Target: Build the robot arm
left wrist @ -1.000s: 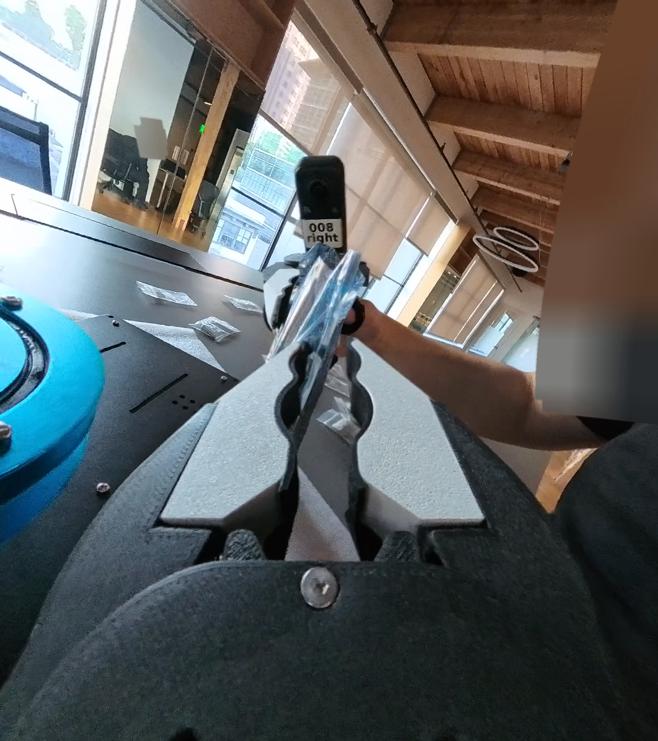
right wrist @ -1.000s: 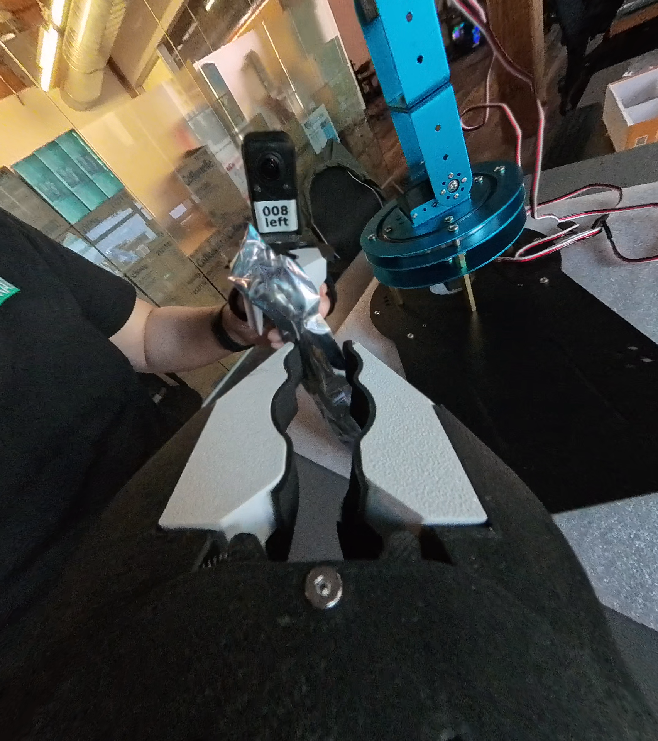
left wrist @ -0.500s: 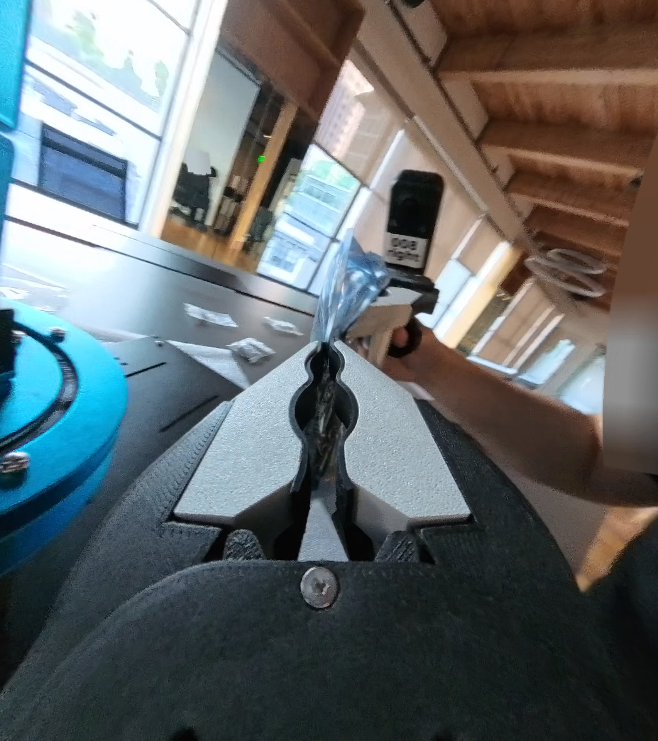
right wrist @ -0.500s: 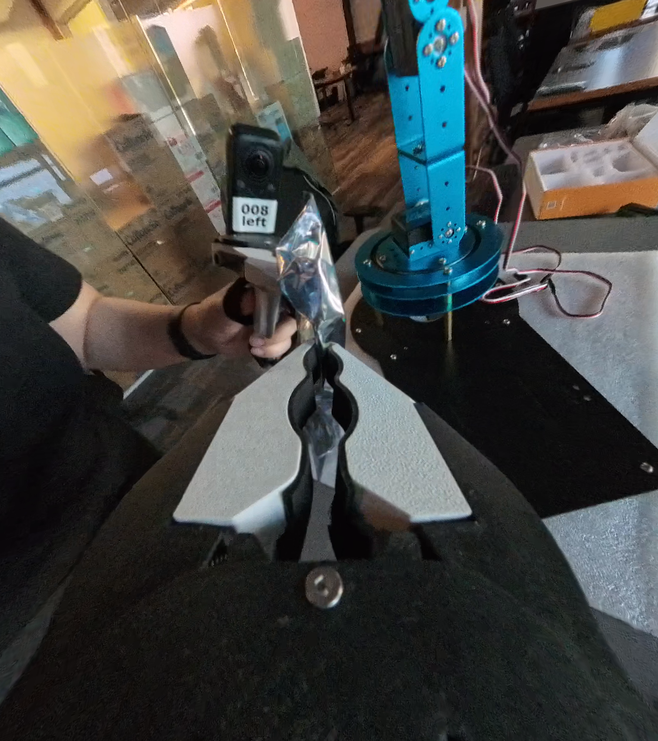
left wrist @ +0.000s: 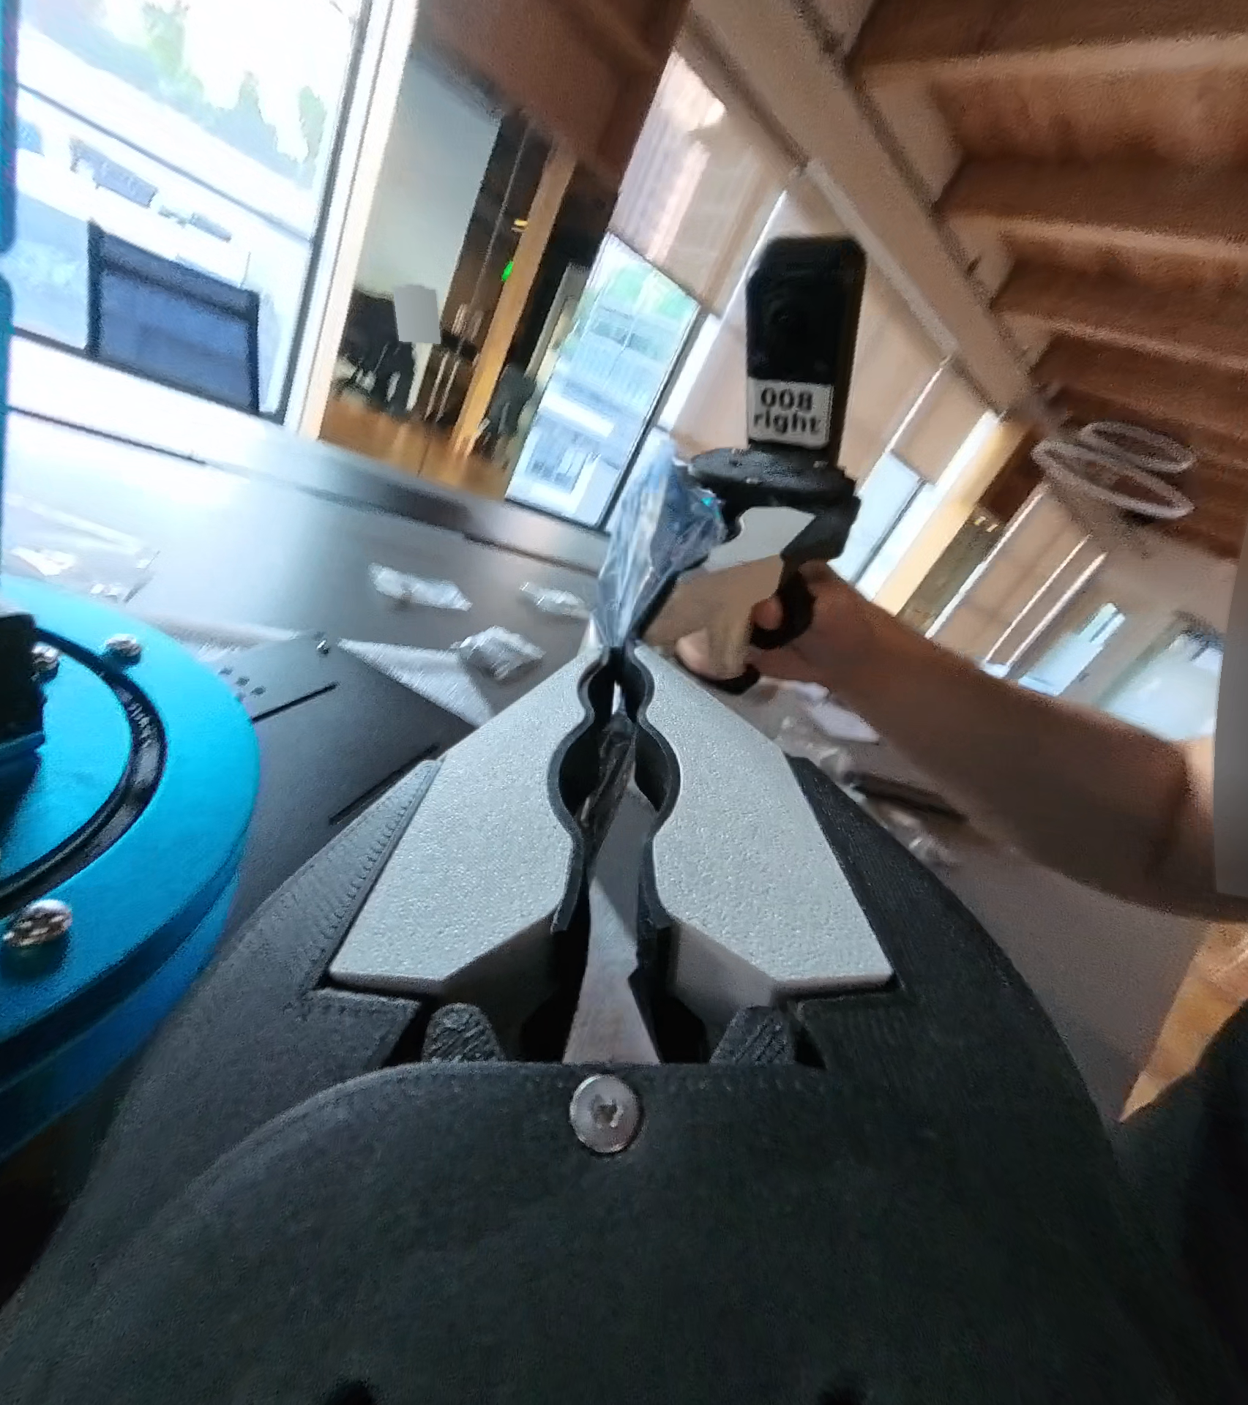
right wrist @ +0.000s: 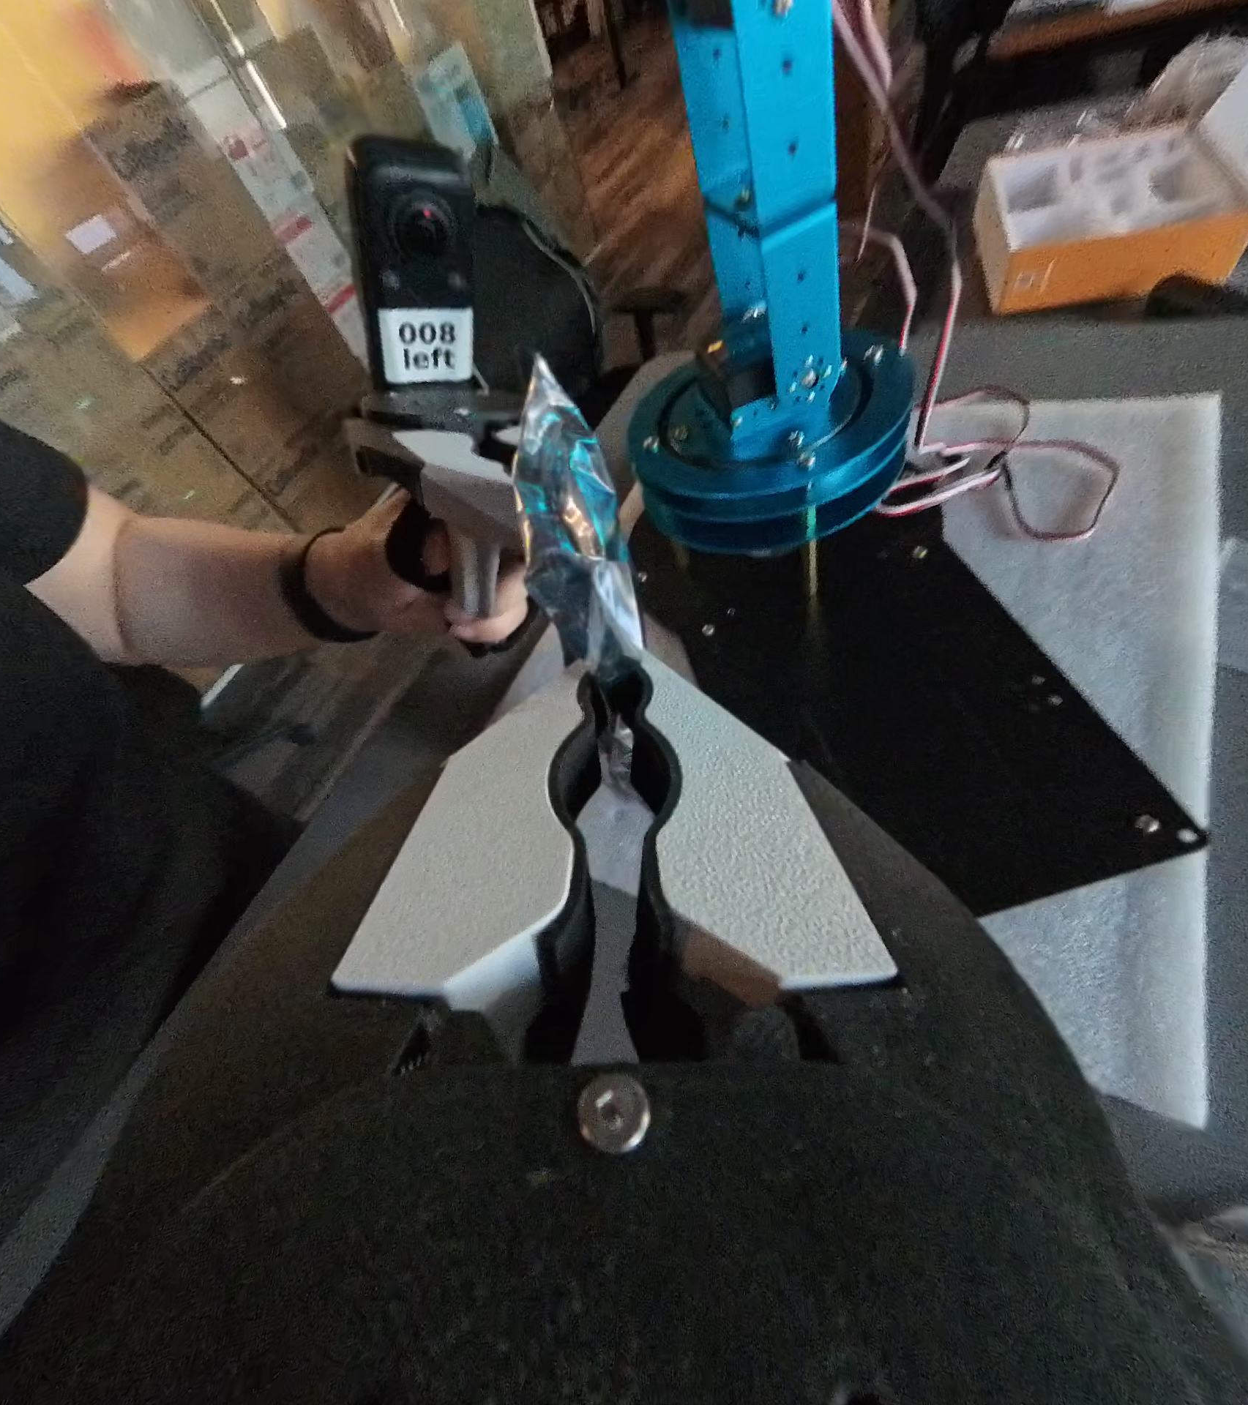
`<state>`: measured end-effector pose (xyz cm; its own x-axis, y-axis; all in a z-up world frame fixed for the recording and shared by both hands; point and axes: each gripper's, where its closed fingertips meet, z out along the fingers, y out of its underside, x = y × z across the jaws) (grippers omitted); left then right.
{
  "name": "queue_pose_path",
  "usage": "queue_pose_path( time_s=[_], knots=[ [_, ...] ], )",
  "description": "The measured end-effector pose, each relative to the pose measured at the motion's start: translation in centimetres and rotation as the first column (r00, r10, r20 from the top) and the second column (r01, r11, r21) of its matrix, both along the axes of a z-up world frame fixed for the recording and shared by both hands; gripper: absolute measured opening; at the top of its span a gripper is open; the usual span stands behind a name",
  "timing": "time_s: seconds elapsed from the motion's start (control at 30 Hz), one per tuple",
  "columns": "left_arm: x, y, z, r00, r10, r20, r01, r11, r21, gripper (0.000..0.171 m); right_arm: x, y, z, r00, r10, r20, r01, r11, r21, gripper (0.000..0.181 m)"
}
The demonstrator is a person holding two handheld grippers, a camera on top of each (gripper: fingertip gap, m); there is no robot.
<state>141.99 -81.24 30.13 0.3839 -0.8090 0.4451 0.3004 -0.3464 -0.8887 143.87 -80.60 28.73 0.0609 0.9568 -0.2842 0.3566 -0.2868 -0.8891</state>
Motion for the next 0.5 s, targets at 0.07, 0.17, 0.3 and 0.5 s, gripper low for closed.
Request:
queue_pose_path(
  time_s=[0.07, 0.17, 0.3, 0.5],
  knots=[
    [-0.3, 0.6, -0.5, 0.998, 0.039, -0.039, -0.040, 0.999, -0.025, 0.000, -0.2, -0.1, -1.3, 0.999, 0.006, 0.044, -0.005, 1.000, -0.013, 0.000],
    [-0.3, 0.1, 0.3, 1.000, 0.013, 0.021, -0.013, 0.999, -0.030, 0.000, -0.3, 0.2, 0.3, 1.000, -0.017, -0.006, 0.018, 1.000, 0.026, 0.000],
    [-0.4, 0.1, 0.3, 0.999, 0.012, 0.044, -0.010, 0.999, -0.054, 0.000, -0.4, 0.2, 0.5, 1.000, -0.015, 0.000, 0.015, 1.000, 0.016, 0.000],
    [-0.6, 0.6, -0.8, 0.999, 0.037, -0.015, -0.039, 0.995, -0.092, 0.000, -0.4, -0.6, -1.7, 0.990, 0.039, 0.134, -0.031, 0.997, -0.067, 0.000]
  ],
)
